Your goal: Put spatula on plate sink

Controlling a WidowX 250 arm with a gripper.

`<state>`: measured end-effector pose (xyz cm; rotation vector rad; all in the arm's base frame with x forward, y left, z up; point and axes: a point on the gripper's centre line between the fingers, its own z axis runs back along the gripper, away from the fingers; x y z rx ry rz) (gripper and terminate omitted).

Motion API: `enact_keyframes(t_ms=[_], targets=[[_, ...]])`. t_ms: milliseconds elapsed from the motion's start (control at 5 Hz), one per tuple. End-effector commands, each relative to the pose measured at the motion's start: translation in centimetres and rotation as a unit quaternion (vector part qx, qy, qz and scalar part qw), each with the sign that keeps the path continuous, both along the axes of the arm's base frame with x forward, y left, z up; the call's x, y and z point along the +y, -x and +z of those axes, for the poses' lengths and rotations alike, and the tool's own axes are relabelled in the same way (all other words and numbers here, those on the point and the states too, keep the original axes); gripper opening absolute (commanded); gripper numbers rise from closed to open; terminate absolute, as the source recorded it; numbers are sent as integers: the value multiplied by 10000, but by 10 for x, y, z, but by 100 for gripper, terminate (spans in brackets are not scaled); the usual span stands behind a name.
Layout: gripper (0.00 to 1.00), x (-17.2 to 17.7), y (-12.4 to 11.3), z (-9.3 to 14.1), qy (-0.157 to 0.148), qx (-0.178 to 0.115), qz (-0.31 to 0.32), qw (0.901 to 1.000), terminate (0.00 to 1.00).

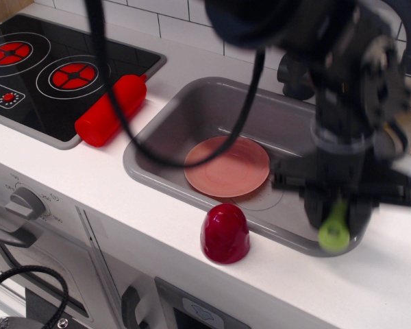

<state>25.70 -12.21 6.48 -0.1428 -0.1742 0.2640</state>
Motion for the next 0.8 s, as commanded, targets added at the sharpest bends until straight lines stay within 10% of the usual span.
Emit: enact_keyframes(t_ms=[0, 600], targets=[[0, 52, -34, 4, -298, -360, 801, 9957, 0], [0, 121, -57, -26, -756, -454, 1216, 9887, 0]])
